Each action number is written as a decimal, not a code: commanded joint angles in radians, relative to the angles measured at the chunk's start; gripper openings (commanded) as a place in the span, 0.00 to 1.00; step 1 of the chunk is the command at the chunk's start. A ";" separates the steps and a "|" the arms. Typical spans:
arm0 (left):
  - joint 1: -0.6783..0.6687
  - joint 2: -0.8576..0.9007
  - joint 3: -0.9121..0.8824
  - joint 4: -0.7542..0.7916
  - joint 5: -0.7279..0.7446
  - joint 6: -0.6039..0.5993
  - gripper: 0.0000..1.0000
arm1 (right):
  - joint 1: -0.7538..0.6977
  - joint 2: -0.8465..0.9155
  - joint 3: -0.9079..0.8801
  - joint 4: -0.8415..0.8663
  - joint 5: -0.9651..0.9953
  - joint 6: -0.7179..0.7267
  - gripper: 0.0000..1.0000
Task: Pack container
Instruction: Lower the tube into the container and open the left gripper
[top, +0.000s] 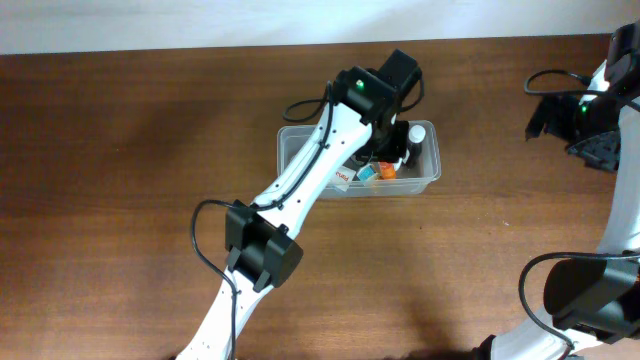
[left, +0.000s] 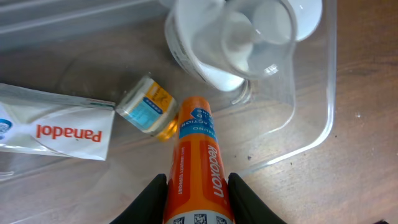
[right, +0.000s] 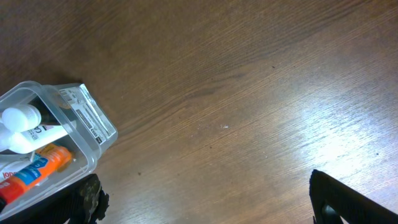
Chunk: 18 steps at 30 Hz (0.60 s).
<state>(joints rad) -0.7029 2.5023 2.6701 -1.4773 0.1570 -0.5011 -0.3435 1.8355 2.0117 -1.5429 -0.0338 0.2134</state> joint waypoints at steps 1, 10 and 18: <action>-0.006 0.006 -0.006 -0.001 -0.008 -0.010 0.31 | -0.005 0.003 0.000 0.000 0.012 0.004 0.98; -0.006 0.007 -0.007 -0.013 -0.013 -0.009 0.31 | -0.005 0.003 0.000 0.000 0.012 0.004 0.98; -0.006 0.045 -0.007 -0.006 -0.031 -0.009 0.36 | -0.005 0.003 0.000 0.000 0.012 0.004 0.98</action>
<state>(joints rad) -0.7097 2.5080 2.6675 -1.4830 0.1417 -0.5026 -0.3435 1.8355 2.0117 -1.5429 -0.0338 0.2134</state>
